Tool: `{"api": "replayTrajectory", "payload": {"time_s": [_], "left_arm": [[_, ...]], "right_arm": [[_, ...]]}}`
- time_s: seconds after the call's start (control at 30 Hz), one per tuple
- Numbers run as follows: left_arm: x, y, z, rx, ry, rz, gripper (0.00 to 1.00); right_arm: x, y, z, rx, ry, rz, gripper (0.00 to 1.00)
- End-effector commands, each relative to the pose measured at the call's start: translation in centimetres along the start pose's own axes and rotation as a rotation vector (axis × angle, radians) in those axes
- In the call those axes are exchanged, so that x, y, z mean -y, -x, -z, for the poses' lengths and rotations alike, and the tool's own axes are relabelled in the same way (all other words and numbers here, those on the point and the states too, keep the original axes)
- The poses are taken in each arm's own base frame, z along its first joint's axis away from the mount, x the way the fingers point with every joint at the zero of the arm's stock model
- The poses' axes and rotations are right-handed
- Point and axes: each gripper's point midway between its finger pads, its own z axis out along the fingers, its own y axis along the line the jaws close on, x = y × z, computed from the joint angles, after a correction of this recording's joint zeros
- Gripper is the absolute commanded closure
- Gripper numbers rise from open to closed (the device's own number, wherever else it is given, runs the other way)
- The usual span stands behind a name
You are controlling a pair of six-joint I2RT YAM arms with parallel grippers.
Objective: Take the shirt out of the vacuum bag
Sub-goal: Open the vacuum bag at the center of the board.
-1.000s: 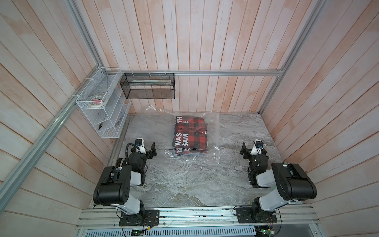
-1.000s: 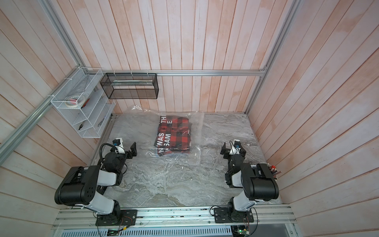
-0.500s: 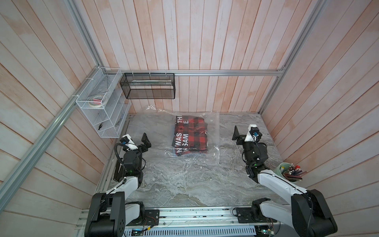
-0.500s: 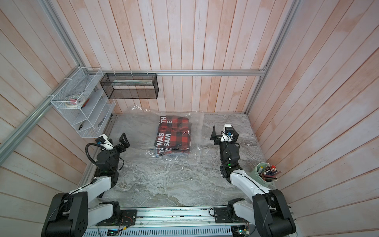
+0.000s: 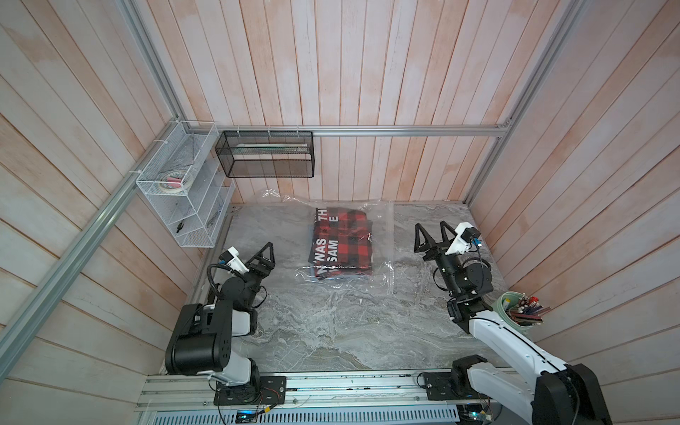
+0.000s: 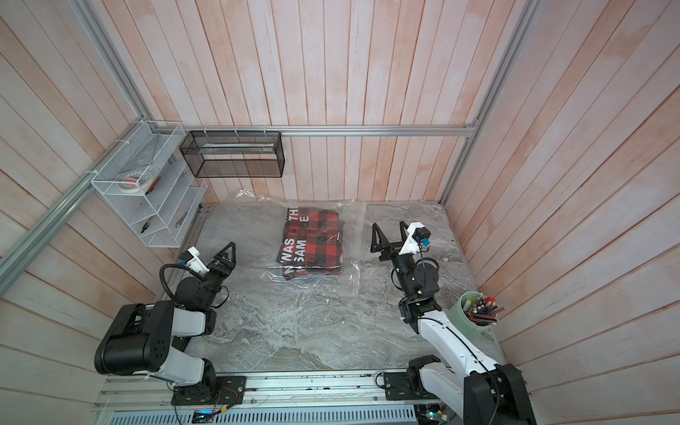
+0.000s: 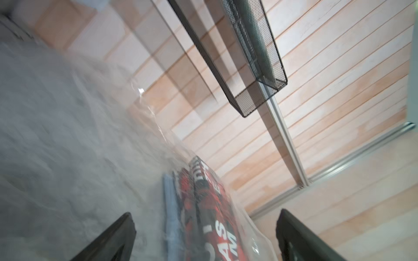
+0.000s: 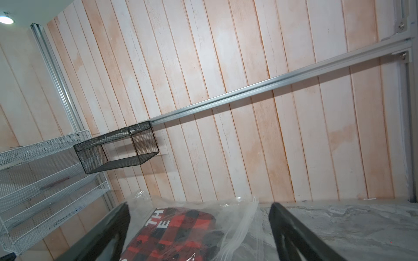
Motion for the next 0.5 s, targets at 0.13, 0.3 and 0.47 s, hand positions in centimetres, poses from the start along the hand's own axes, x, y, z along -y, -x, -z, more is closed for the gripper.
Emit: {"api": "replayTrajectory", "payload": {"time_s": [0.13,0.3,0.47], "left_arm": [[6.7,-2.8,-1.4,-0.301,-0.372,0.019,0.0],[4.3,-5.0,-2.3,-0.37,-0.193,-0.072,0.0],[3.9,-9.2,-4.3,-0.492,0.071,-0.394,0.0]], "right_arm": [[1.0,-0.9,-1.4,-0.125,-0.077,-0.06,0.02],[1.3,-1.3,-1.7,-0.164,-0.096,-0.013,0.02],[2.2,-2.9,-2.9,-0.241,-0.133,-0.003,0.02]]}}
